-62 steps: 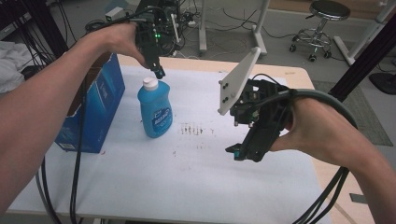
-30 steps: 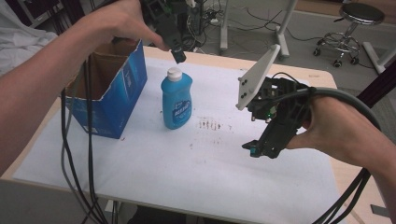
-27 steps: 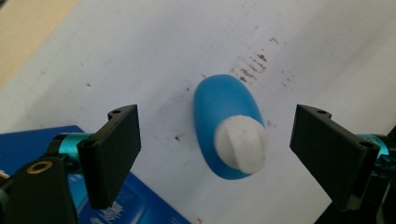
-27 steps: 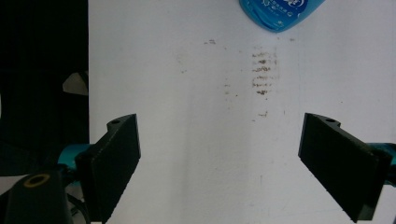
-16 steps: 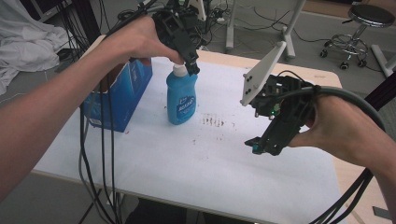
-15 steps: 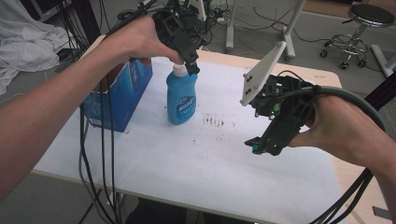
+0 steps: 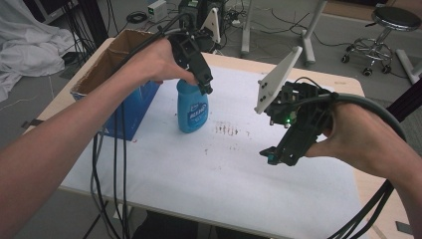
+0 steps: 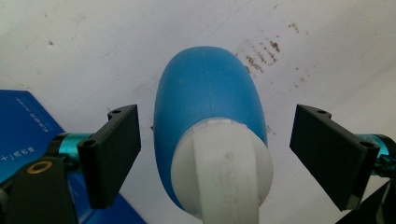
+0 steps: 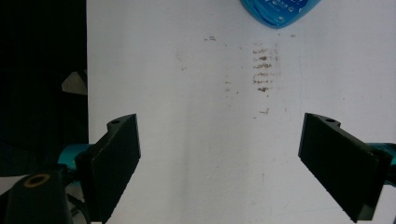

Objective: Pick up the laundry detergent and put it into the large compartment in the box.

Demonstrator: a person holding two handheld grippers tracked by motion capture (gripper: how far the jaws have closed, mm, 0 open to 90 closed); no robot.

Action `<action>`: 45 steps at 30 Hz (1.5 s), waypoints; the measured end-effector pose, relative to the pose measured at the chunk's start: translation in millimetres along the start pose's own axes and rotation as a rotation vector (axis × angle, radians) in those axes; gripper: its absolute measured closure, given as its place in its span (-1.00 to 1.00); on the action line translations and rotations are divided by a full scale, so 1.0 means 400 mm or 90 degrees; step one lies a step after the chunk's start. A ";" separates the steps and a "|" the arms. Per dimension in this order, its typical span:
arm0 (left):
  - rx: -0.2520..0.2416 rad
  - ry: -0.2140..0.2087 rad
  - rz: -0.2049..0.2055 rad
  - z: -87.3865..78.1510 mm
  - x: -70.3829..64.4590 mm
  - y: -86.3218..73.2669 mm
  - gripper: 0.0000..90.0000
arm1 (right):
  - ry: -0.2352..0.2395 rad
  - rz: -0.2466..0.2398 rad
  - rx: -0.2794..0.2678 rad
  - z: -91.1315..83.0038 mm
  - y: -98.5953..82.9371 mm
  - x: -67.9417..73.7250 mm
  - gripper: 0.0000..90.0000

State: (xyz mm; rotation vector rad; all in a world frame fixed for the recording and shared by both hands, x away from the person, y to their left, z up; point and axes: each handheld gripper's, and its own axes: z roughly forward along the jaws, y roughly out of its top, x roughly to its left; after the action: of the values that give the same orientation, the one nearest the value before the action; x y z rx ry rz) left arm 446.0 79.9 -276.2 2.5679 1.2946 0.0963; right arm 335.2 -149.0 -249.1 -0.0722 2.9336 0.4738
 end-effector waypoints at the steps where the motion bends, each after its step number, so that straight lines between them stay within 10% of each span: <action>1: -0.001 0.000 0.003 0.006 0.000 -0.001 -0.64 | 0.002 -0.006 0.002 0.001 -0.001 -0.001 -0.73; 45: 0.017 0.016 -0.003 0.023 -0.001 -0.001 -0.24 | 0.001 0.004 0.011 0.013 -0.003 0.006 -0.73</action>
State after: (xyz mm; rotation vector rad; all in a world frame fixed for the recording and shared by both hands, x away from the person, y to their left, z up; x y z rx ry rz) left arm 447.2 77.9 -285.1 2.5939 1.3205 0.1108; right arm 333.9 -148.6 -254.6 -0.0615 2.9400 0.4503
